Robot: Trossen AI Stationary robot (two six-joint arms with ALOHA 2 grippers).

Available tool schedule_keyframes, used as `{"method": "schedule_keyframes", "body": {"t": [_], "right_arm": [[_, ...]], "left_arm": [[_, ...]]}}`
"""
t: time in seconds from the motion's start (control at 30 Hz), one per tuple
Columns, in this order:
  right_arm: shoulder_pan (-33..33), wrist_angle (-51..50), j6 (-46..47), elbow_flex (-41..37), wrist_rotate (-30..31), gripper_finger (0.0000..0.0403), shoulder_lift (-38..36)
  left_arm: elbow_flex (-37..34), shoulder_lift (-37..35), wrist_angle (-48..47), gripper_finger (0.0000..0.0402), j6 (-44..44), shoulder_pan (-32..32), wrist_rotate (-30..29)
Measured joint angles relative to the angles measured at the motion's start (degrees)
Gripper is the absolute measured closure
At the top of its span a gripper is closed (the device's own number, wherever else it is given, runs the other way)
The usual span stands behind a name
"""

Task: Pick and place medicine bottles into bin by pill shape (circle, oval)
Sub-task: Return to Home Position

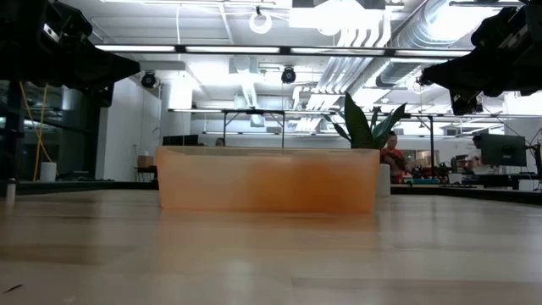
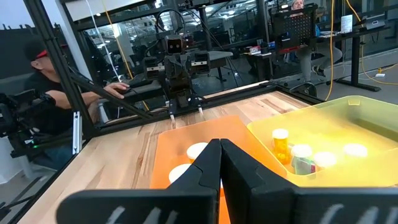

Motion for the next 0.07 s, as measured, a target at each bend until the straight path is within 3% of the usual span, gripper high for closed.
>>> {"method": "schedule_keyframes", "body": {"t": [0.07], "right_arm": [[0.00,0.02,0.00,0.00,0.00,0.0402,0.00]], "left_arm": [[0.00,-0.01,0.00,0.0398,0.00,0.00,0.00]]}}
